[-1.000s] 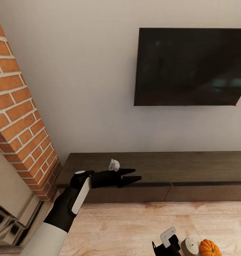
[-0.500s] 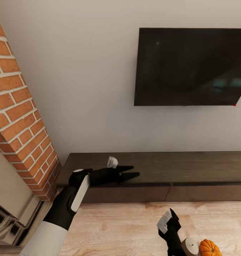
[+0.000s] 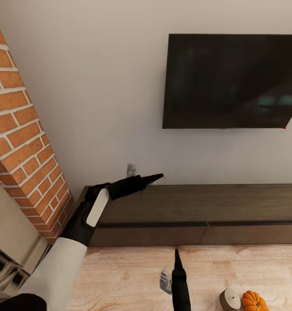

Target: Place each of the two pumpkins and all three candles from the living room inside a cabinet in the living room (use any cabinet), then make sure every cabinet is closed, and position the cauldron so it is next to a table in the living room.

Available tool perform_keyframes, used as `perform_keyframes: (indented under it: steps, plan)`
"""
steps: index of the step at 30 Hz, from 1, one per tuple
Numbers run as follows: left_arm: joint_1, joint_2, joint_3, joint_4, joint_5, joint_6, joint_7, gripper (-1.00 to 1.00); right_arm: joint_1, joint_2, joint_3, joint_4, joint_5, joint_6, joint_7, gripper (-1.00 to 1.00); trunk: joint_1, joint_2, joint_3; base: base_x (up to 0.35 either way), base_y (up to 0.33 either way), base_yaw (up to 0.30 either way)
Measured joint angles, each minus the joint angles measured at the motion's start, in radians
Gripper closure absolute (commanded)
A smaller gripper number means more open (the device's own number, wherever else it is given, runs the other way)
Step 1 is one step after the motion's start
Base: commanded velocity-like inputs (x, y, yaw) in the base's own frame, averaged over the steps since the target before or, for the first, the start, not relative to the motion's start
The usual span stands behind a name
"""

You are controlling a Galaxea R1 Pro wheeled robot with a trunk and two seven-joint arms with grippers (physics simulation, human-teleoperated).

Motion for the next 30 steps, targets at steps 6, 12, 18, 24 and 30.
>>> perform_keyframes:
  steps: [6, 12, 18, 24, 30]
  plan:
    - [-0.074, -0.001, -0.001, 0.164, 0.108, 0.001, 0.066, -1.00, -0.033, 0.013, 0.001, 0.112, 0.009, 0.045, -0.058, -1.00, 0.000, 0.000, 0.000, 0.000, 0.000, 0.000]
    - [-0.100, 0.004, -0.001, 0.204, 0.126, 0.000, 0.075, -1.00, -0.076, 0.021, 0.008, 0.210, 0.017, 0.057, -0.092, -1.00, 0.000, 0.000, 0.000, 0.000, 0.000, 0.000]
    - [-0.096, 0.031, -0.001, 0.185, 0.128, -0.005, 0.065, -1.00, -0.078, 0.016, 0.117, 0.235, 0.011, 0.050, -0.091, -1.00, 0.000, 0.000, 0.000, 0.000, 0.000, 0.000]
    - [-0.096, 0.035, -0.008, 0.177, 0.126, -0.008, 0.063, -1.00, -0.078, 0.013, 0.128, 0.238, 0.005, 0.048, -0.091, -1.00, 0.000, 0.000, 0.000, 0.114, 0.000, 0.000]
    - [-0.095, 0.035, -0.022, 0.162, 0.126, -0.009, 0.062, -1.00, -0.078, 0.012, 0.128, 0.238, 0.004, 0.028, -0.091, -1.00, 0.000, 0.000, 0.000, 0.198, 0.000, 0.000]
